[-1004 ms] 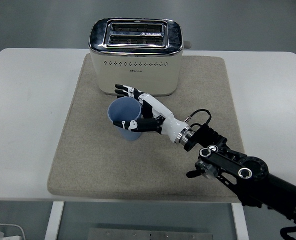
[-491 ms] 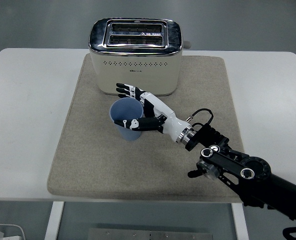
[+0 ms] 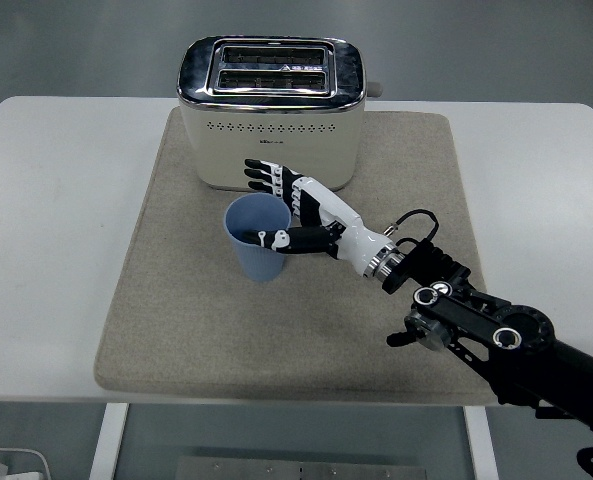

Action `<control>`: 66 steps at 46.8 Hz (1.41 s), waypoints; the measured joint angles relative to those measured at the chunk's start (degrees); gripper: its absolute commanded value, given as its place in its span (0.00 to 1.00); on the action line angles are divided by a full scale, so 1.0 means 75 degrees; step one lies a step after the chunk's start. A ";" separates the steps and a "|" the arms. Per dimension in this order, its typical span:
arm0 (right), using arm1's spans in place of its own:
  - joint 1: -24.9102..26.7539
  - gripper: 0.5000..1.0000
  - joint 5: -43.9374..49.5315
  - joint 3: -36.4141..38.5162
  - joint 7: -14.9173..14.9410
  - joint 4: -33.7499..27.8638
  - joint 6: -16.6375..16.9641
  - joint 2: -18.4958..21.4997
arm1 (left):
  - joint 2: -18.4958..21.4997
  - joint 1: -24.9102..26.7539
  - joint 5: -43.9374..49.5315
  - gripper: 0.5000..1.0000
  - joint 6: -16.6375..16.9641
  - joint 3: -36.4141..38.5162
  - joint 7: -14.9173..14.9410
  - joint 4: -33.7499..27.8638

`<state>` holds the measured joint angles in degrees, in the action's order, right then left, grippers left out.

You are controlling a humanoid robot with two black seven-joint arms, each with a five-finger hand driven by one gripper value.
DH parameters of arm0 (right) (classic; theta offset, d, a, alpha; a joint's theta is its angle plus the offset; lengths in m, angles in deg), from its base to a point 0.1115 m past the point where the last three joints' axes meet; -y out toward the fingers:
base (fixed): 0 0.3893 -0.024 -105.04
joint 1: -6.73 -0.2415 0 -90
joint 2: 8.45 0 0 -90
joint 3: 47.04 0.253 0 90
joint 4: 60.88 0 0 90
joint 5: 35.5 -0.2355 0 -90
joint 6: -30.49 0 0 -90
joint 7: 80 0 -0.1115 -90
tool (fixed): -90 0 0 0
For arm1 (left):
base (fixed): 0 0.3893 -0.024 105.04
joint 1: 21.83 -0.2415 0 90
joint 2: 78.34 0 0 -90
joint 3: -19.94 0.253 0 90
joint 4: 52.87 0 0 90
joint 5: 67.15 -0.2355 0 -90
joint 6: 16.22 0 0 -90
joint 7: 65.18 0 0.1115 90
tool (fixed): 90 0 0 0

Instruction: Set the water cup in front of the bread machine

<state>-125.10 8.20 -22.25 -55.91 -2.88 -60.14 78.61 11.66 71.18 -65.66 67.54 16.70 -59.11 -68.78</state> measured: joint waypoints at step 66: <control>-0.0144 0.85 -0.0596 0.0845 -0.0030 0.0013 0.1221 -0.2280 | 0.0000 -0.0001 -0.0001 1.00 0.0000 0.0011 0.0001 -0.0011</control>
<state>-126.18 3.73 -15.91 -56.14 -2.78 -50.98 61.51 11.66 71.17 -65.67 67.54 16.78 -59.10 -68.86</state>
